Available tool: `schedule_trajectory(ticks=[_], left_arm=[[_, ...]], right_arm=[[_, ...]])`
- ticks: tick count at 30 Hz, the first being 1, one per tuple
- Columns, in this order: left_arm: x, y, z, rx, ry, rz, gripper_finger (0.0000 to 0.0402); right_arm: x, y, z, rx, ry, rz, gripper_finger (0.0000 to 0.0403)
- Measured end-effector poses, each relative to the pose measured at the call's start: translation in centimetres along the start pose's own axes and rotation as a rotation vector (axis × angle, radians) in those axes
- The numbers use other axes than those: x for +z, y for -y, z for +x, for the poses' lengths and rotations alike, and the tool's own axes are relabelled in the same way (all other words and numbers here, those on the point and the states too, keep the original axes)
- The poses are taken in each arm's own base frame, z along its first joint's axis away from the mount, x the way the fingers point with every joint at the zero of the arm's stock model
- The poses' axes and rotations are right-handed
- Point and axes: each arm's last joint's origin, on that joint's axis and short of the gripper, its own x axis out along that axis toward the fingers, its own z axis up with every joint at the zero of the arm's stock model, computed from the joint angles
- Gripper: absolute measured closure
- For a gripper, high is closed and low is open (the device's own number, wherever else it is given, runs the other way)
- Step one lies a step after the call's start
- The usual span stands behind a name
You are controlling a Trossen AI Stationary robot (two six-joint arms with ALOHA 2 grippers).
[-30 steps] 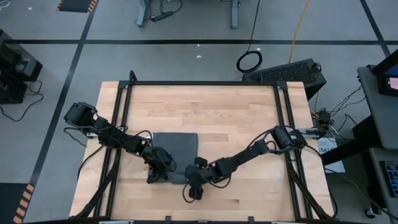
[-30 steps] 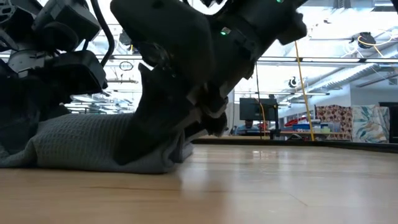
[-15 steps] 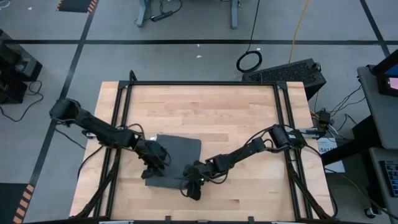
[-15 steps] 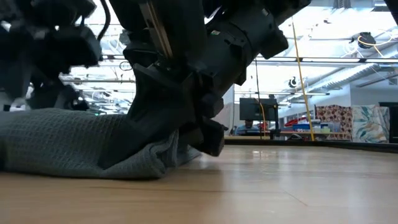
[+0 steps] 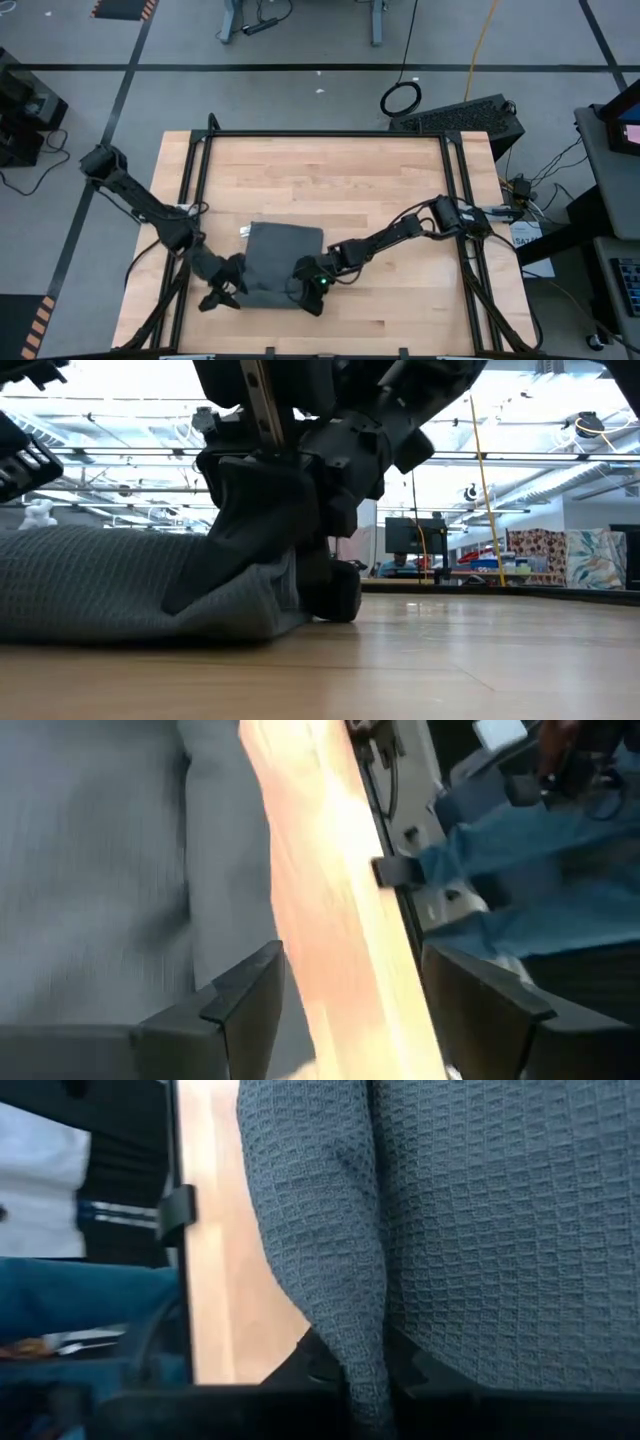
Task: Roll towel into tight, uniform cylinder
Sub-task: Roll the gray towel
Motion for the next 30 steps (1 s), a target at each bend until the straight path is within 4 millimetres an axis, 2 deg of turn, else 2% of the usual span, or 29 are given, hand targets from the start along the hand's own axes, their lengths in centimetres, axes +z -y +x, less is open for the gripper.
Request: schedule_trajectory(ticks=[3,9,14,22,30], left_arm=[[-0.5,0.7,0.6,0.032,0.044,0.041,0.0161],[-1.4,0.4,1.8,0.238,0.131,0.05,0.0161],[-1.7,0.5,2.8,0.257,0.109,0.068,0.0157],[-2.9,0.9,3.8,0.281,0.1,0.075,0.0105],[-4.3,0.0,5.0,0.4,0.037,0.153,0.01]], right_arm=[[0.6,0.6,-0.4,0.032,-0.024,0.037,0.0399],[1.5,1.4,-0.9,0.054,-0.037,0.101,0.0399],[1.7,1.7,-1.1,0.059,-0.046,0.121,0.0399],[1.7,1.8,-1.1,0.049,-0.041,0.152,0.04],[1.7,1.9,-1.1,0.058,-0.051,0.16,0.04]])
